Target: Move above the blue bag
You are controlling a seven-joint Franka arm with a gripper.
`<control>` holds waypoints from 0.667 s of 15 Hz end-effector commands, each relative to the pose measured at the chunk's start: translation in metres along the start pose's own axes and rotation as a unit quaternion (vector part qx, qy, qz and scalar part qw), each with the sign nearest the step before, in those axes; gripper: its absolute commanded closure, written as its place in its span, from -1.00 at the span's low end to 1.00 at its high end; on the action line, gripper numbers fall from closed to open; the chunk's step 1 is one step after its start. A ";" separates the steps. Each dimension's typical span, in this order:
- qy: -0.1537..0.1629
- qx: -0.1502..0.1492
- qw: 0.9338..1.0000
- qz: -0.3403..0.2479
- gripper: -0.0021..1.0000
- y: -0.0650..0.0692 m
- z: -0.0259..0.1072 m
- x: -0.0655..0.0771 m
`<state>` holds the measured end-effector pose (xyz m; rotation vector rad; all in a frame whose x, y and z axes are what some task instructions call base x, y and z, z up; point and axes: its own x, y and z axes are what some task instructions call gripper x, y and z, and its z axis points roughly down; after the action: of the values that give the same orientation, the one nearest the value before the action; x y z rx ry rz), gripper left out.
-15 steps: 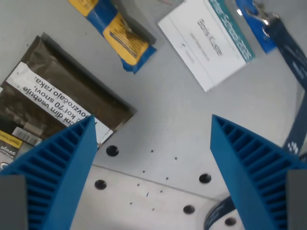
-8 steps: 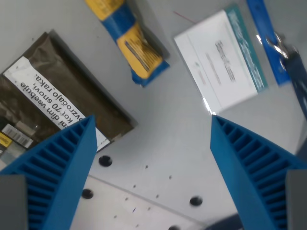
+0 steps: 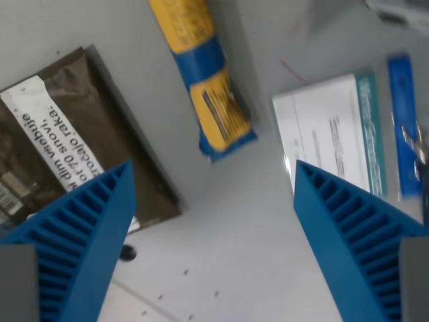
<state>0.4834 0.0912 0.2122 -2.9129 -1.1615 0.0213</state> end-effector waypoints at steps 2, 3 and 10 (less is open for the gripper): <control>0.014 0.018 0.983 -0.182 -1.00 0.000 0.013 0.015; 0.012 0.019 0.981 -0.192 -1.00 -0.001 0.017 0.018; 0.010 0.021 0.970 -0.242 -1.00 -0.003 0.043 0.035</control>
<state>0.4993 0.1141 0.1704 -2.7212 -1.5339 0.0117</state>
